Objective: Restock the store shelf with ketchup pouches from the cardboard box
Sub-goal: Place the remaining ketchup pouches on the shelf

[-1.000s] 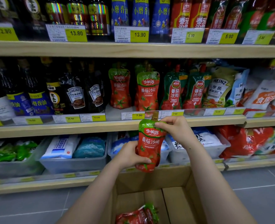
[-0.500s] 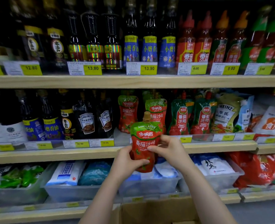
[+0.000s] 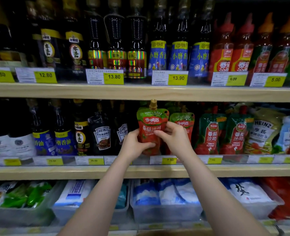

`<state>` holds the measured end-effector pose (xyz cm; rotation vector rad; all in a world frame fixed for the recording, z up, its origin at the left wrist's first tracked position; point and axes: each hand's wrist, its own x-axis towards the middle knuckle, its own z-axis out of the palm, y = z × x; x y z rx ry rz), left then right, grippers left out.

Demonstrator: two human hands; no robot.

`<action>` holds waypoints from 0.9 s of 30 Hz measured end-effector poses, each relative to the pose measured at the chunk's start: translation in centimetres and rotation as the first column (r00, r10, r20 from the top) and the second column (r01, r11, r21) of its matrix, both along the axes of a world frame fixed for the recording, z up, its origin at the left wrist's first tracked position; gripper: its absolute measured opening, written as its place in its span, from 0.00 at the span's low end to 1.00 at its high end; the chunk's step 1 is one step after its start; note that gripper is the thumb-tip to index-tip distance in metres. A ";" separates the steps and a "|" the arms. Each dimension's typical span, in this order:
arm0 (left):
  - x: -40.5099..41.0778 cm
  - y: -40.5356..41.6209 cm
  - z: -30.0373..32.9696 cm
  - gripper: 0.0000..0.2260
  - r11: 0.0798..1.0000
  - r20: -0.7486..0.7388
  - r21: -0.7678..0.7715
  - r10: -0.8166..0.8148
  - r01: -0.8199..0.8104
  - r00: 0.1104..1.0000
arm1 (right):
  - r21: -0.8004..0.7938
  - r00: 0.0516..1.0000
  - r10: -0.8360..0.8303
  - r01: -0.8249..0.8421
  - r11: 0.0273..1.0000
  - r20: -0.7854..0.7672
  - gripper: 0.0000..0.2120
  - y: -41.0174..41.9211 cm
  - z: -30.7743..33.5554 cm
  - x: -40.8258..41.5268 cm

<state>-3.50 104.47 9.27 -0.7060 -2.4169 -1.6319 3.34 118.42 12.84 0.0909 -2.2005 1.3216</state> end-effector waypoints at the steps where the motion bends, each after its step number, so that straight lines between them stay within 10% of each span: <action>1: -0.3 0.0 0.0 0.19 1.000 -0.002 -0.007 -0.007 0.007 1.000 | 0.020 1.000 -0.023 0.023 1.000 -0.005 0.07 0.0 0.1 -0.2; 20: -0.2 -0.1 -3.0 0.33 0.994 -0.065 -0.105 0.021 -0.028 0.998 | 0.054 0.978 -0.170 0.165 0.985 0.124 0.23 -0.6 -3.4 -1.7; 27: 1.1 -2.9 -5.0 0.13 0.918 -0.374 -0.388 -0.082 -0.076 0.924 | 0.415 0.965 -0.083 -0.028 0.909 0.248 0.13 0.4 -5.9 0.7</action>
